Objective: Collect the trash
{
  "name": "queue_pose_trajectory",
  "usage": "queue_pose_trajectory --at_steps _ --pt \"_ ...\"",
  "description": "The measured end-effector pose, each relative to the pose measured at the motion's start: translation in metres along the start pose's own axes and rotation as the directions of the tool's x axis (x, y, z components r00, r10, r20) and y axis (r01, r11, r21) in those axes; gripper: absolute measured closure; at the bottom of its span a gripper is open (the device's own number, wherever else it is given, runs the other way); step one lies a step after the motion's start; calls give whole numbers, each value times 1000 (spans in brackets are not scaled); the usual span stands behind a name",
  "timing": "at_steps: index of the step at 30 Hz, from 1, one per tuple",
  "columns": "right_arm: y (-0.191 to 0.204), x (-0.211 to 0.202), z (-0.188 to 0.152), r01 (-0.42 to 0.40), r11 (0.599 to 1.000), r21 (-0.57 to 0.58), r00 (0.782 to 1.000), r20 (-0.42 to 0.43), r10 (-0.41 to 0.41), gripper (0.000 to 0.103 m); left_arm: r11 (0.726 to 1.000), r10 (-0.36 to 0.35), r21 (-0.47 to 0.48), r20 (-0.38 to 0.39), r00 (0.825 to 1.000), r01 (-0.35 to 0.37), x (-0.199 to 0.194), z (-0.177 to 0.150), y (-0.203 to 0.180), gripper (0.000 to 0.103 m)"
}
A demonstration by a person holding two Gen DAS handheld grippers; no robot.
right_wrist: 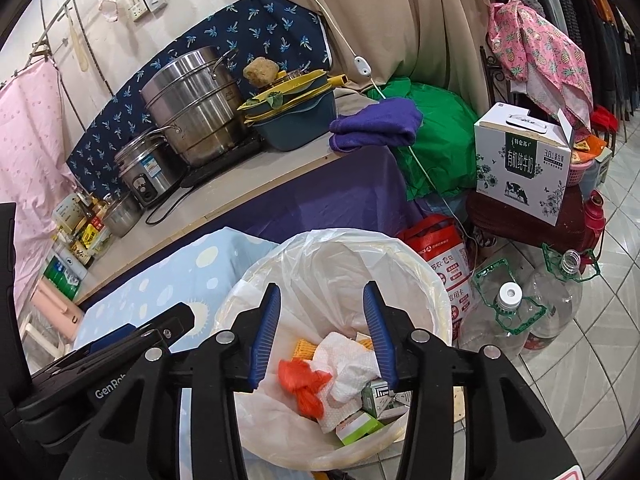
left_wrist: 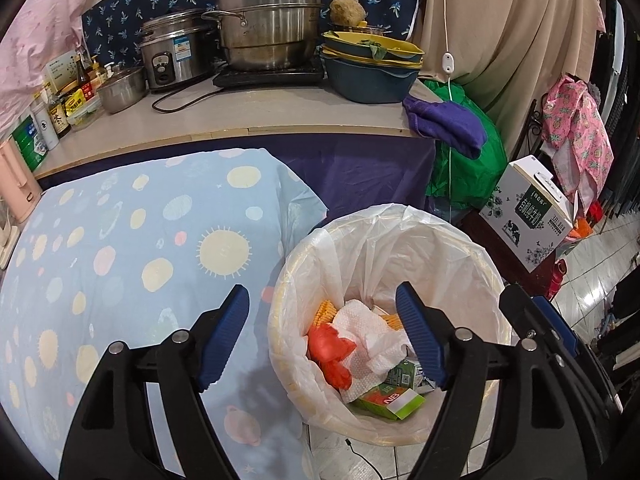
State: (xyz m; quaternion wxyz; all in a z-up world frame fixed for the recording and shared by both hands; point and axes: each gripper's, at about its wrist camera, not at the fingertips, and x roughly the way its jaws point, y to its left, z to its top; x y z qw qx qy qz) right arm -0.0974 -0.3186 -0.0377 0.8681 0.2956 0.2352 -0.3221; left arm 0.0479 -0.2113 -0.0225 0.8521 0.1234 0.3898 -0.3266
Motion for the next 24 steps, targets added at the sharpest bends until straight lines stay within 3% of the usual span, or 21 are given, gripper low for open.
queue_pose_trajectory --at_steps 8,13,24 --pt "2 -4 2 6 1000 -15 1000 7 -6 59 1000 1 -14 6 1000 -1 -5 1 5 27" --pt "7 -10 1 16 999 -30 1000 20 -15 49 1000 4 -31 14 1000 -3 -10 2 13 23" --pt "21 -17 -3 27 997 -68 999 24 -25 40 998 22 -59 20 1000 -20 -19 -3 28 18"
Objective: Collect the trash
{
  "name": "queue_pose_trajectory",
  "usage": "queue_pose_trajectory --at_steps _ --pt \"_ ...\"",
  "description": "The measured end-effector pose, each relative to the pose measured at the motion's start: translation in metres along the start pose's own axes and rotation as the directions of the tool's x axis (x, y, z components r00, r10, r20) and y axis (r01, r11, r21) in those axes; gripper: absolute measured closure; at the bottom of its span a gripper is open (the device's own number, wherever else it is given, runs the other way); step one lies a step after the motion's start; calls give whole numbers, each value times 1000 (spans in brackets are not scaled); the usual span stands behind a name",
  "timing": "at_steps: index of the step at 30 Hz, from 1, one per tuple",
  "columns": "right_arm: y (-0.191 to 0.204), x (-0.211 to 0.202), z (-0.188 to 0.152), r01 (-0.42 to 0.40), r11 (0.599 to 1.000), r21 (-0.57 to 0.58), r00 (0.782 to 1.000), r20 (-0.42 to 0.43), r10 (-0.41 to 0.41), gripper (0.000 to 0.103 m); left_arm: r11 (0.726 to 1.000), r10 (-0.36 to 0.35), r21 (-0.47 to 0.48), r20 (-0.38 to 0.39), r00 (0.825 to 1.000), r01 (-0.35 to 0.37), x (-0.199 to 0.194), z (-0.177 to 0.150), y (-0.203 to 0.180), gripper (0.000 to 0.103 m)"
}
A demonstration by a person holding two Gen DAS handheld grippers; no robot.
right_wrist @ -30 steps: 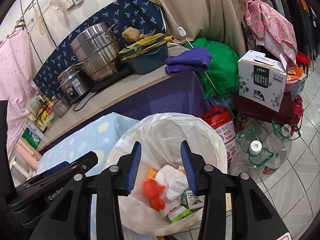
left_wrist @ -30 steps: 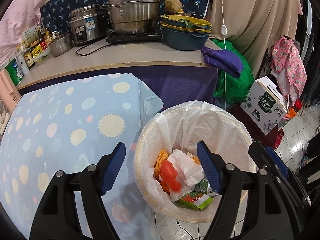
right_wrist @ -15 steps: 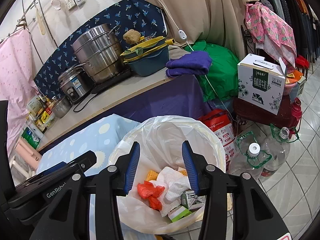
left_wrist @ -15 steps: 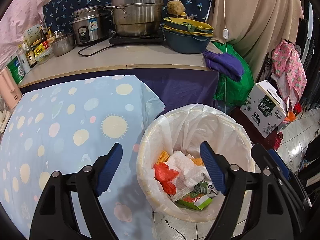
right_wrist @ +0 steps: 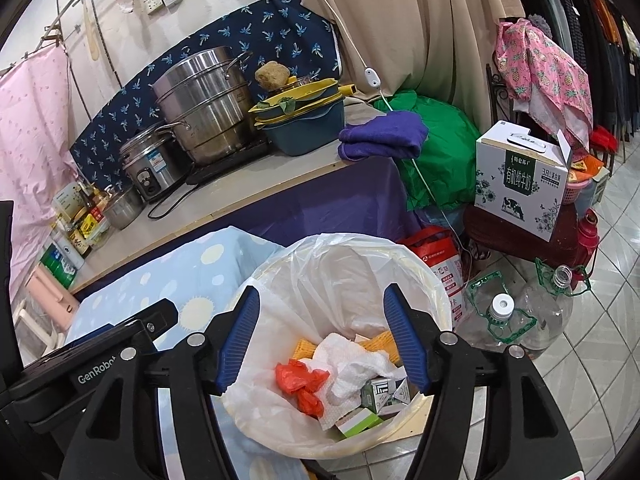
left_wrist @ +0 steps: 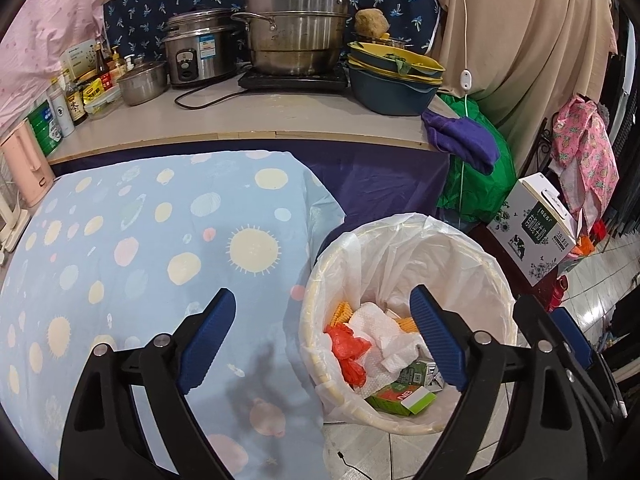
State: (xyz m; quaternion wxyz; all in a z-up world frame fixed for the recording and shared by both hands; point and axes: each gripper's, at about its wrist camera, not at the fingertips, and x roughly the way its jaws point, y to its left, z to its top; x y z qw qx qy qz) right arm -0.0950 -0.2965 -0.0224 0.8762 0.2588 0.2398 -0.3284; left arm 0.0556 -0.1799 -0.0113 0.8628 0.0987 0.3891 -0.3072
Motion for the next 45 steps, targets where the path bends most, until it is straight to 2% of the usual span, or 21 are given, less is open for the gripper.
queue_pose_trajectory --at_steps 11,16,30,32,33,45 --pt "15 -12 -4 33 997 -64 999 4 -33 29 999 20 -29 -1 1000 -20 -9 -5 16 12" --pt "19 -18 -8 53 994 -97 999 -5 -54 19 999 31 -27 -12 999 -32 -12 -12 22 11" --pt "18 -27 -28 61 986 -156 995 -68 -72 18 997 80 21 -21 997 -80 -29 -38 31 10" --pt "19 -29 -31 56 983 -174 995 -71 -69 13 996 85 26 -29 996 -85 -28 -41 32 10" --pt "20 -29 -32 55 982 -181 995 -74 -69 5 996 85 28 -35 996 -84 -28 -43 32 10" --pt "20 -37 -37 84 973 -217 993 -67 -101 6 995 100 31 -57 993 -99 -27 -54 34 10"
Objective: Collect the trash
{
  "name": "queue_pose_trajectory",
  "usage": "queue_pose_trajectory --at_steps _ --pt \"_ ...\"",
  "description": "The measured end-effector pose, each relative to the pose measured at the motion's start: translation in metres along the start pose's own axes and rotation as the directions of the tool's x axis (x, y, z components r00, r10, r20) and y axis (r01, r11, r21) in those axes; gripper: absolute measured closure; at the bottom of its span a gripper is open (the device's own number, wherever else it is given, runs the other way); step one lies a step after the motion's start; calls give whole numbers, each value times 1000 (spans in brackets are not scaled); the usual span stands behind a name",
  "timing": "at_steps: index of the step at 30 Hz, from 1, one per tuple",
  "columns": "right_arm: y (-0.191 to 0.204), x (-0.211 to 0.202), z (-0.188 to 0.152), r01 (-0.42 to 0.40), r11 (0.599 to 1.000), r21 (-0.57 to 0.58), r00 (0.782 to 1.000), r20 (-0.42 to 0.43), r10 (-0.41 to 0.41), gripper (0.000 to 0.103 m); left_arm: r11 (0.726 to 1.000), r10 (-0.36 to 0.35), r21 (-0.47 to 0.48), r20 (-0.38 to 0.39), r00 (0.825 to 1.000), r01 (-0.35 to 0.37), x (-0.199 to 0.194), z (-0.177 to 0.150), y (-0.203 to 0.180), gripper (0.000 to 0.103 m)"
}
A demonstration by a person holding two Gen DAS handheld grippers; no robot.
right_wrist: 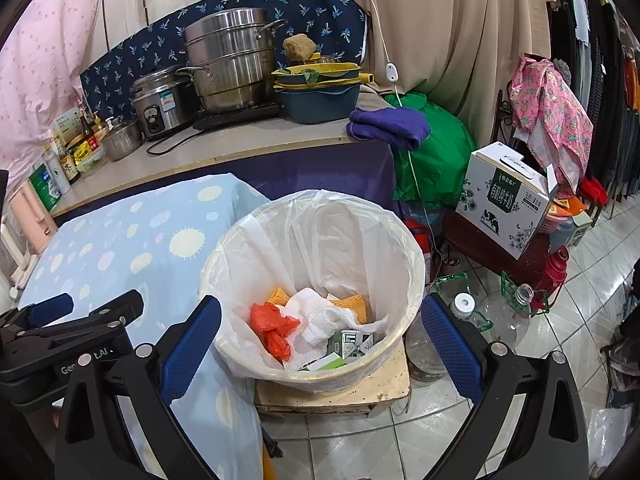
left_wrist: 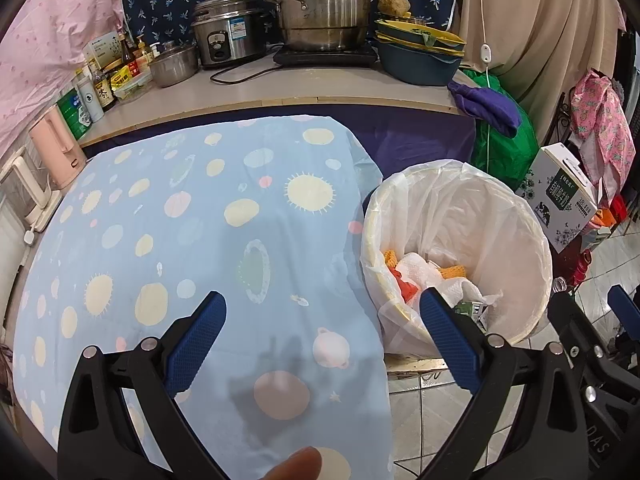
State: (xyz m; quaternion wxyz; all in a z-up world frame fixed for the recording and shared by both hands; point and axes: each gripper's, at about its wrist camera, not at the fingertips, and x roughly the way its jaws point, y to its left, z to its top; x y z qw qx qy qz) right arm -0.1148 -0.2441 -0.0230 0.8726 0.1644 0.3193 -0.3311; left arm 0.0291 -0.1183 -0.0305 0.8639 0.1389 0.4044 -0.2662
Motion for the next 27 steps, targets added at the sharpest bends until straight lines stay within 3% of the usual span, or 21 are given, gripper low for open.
queue_pose_trajectory --at_steps 27 --pt "1 3 -13 26 999 -30 999 -19 -26 6 1000 15 10 3 1000 -15 1 -10 -2 10"
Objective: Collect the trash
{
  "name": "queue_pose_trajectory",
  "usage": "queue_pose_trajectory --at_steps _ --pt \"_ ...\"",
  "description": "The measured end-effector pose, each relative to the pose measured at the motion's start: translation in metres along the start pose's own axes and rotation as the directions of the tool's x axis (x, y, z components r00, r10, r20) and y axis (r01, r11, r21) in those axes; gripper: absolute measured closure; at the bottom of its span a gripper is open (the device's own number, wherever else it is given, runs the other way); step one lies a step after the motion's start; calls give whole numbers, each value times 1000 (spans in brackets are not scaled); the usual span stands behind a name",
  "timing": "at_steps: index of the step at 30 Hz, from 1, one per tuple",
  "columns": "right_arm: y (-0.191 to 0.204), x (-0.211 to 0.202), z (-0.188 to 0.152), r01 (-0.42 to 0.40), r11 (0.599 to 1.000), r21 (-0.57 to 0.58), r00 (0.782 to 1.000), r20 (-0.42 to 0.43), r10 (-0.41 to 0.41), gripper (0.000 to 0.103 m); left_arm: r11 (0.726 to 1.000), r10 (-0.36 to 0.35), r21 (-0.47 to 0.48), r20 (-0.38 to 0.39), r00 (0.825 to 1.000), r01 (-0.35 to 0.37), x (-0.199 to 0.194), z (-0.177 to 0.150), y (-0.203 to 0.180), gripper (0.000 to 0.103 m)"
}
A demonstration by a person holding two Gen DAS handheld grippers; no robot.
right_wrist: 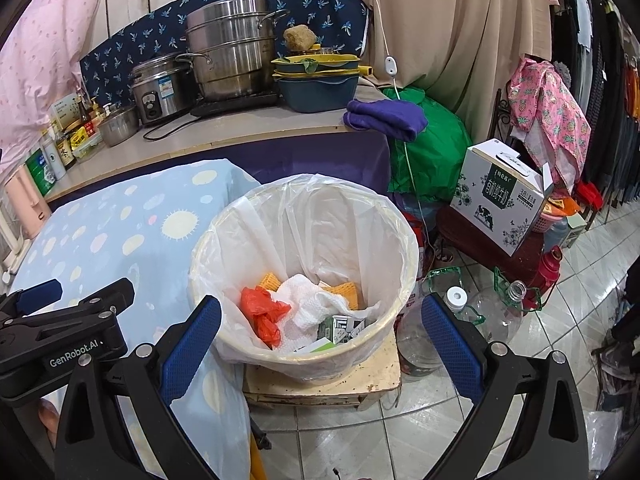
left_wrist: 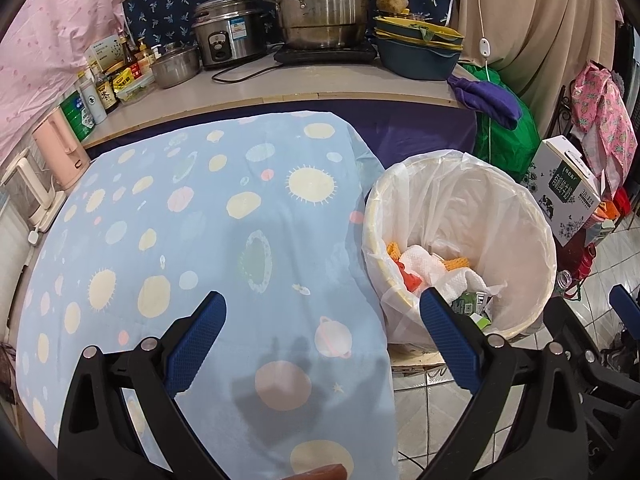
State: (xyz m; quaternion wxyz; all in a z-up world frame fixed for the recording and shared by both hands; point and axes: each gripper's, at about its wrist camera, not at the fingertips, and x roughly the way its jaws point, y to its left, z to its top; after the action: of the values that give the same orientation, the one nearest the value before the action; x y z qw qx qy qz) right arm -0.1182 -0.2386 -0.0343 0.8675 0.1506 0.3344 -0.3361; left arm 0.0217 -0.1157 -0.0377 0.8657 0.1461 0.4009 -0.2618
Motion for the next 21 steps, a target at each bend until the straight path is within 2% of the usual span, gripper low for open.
queue_pose_trajectory --at_steps 21 --pt "4 3 -8 4 1000 -16 1000 -21 -4 6 1000 29 11 -29 999 -28 6 -13 4 10"
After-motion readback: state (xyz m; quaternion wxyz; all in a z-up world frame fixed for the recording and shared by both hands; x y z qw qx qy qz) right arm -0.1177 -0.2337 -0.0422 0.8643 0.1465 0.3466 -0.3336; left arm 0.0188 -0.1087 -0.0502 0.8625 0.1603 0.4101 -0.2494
